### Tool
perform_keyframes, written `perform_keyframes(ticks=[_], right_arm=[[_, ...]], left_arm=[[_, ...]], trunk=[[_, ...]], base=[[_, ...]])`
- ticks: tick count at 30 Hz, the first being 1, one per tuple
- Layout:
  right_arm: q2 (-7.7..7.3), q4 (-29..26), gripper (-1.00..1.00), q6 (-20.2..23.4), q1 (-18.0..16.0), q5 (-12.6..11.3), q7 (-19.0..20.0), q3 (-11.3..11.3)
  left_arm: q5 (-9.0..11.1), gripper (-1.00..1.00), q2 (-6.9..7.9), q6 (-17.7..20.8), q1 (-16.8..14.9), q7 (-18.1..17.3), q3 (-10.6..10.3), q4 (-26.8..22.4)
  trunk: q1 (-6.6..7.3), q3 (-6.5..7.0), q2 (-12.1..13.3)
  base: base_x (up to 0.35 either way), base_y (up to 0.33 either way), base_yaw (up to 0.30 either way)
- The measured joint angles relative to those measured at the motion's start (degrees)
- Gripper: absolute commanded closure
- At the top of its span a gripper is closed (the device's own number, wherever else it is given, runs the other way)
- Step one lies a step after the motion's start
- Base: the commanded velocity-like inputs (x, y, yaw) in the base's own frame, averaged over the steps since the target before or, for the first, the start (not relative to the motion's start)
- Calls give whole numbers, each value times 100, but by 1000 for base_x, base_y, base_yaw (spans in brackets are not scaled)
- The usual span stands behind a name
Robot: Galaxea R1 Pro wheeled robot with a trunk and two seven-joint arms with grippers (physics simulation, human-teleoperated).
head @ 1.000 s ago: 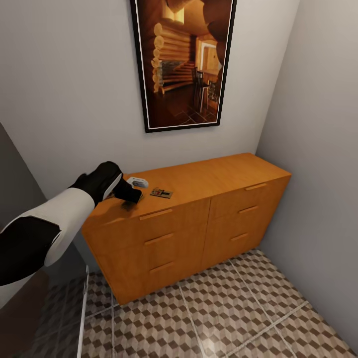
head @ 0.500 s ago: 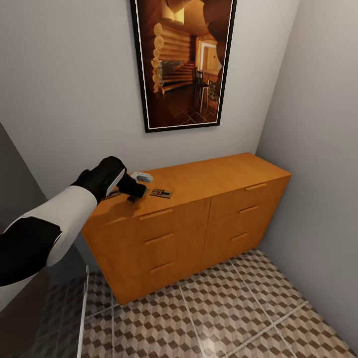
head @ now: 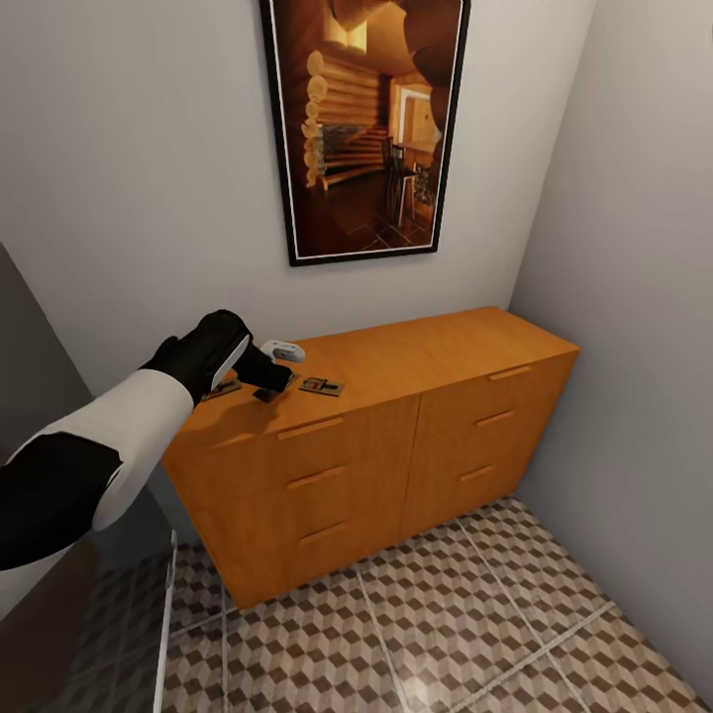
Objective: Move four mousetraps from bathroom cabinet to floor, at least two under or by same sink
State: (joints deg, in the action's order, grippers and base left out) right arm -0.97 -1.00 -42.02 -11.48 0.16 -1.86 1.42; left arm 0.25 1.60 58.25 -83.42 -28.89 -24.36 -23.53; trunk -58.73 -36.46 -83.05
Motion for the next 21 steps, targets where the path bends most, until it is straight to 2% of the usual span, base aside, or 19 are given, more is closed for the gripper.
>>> perform_keyframes(ticks=[21], right_arm=[[0,0,100,0,0,0,0,-3]], left_arm=[[1,100,12,-6,5,0,-20,14]], trunk=[[0,175,0]], base=[[0,-3,0]])
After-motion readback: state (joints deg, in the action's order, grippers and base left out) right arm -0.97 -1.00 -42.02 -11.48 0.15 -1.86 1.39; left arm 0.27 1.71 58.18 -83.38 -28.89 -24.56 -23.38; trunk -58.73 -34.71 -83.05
